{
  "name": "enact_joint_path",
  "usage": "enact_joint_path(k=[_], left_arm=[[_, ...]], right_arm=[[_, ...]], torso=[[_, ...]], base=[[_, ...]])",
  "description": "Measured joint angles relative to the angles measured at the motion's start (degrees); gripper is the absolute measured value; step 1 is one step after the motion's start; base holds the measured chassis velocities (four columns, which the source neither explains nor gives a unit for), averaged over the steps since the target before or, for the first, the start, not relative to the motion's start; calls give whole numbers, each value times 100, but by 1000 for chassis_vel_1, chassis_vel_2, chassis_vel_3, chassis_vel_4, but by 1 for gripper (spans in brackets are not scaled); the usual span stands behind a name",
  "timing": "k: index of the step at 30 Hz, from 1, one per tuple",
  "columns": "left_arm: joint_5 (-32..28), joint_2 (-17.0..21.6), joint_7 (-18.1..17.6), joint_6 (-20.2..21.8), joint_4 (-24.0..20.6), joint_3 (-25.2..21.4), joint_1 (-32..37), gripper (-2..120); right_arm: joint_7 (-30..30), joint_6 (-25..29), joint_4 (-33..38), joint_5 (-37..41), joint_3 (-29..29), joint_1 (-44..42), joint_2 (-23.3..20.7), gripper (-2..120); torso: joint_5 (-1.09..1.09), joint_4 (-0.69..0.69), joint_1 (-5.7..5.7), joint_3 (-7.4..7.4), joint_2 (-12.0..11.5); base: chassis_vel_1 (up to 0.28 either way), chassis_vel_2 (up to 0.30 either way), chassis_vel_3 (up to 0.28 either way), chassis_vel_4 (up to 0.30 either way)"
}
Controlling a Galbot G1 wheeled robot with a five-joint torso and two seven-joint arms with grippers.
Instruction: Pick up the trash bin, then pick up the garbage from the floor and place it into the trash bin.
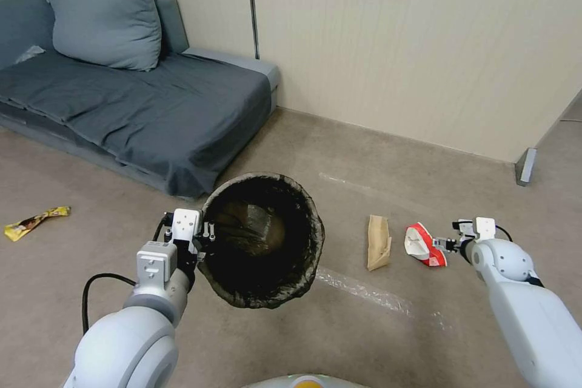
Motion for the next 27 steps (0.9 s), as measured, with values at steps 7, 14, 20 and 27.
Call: enact_joint_path(k=[7, 14, 20, 27], left_arm=[[10, 21, 12, 0, 0, -10, 0, 0], [30, 33, 19, 0, 45, -8, -14, 0], [69, 29, 37, 0, 92, 2, -10, 0], [94, 17, 50, 0, 116, -4, -2, 0]], right_arm=[[-31, 2, -508, -219, -230, 312, 184, 100], [-67, 6, -678, -534, -375, 462, 461, 100], [-100, 7, -914, -757, -456, 672, 670, 100], [-142, 26, -1221, -823, -454, 916, 695, 100]], torso=[[0, 0, 0, 0, 0], [-1, 0, 0, 0, 0], [-1, 0, 0, 0, 0], [0, 1, 0, 0, 0]], base=[[0, 0, 0, 0], [0, 0, 0, 0], [0, 0, 0, 0], [0, 0, 0, 0]])
